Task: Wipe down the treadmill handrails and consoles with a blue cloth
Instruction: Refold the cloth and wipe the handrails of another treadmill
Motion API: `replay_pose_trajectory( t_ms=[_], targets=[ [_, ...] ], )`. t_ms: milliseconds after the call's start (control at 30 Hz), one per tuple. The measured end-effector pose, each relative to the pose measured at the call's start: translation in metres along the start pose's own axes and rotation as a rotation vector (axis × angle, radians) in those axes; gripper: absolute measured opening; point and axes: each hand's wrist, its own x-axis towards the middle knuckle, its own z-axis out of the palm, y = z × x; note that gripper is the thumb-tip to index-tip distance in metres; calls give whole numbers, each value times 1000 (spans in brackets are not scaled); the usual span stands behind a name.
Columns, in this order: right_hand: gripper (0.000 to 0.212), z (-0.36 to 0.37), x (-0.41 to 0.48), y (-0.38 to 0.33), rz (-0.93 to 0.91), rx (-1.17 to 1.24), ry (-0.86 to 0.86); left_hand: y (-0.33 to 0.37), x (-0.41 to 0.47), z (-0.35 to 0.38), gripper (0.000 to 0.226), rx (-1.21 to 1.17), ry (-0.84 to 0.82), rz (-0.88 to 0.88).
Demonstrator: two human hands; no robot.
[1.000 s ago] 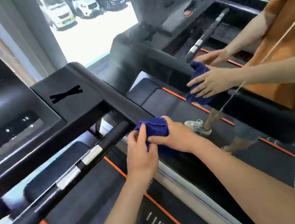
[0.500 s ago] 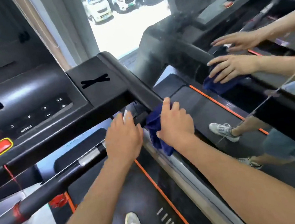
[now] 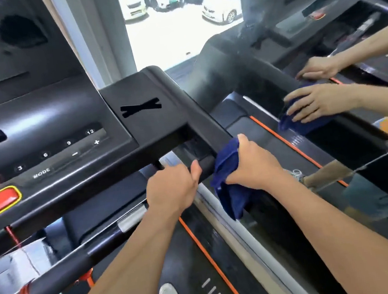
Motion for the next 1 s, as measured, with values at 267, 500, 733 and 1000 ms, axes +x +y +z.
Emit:
replay_pose_trajectory(
  t_ms=[267, 500, 733, 1000],
  targets=[
    [8, -19, 51, -4, -137, 763, -286, 6, -4, -14, 43, -66, 19, -203],
    [79, 11, -27, 20, -52, -56, 80, 8, -8, -14, 29, -64, -19, -165],
    [74, -20, 61, -30, -56, 198, -71, 12, -2, -17, 40, -183, -9, -279],
    [62, -6, 3, -2, -24, -5, 104, 9, 1, -16, 42, -327, -22, -435]
  ],
)
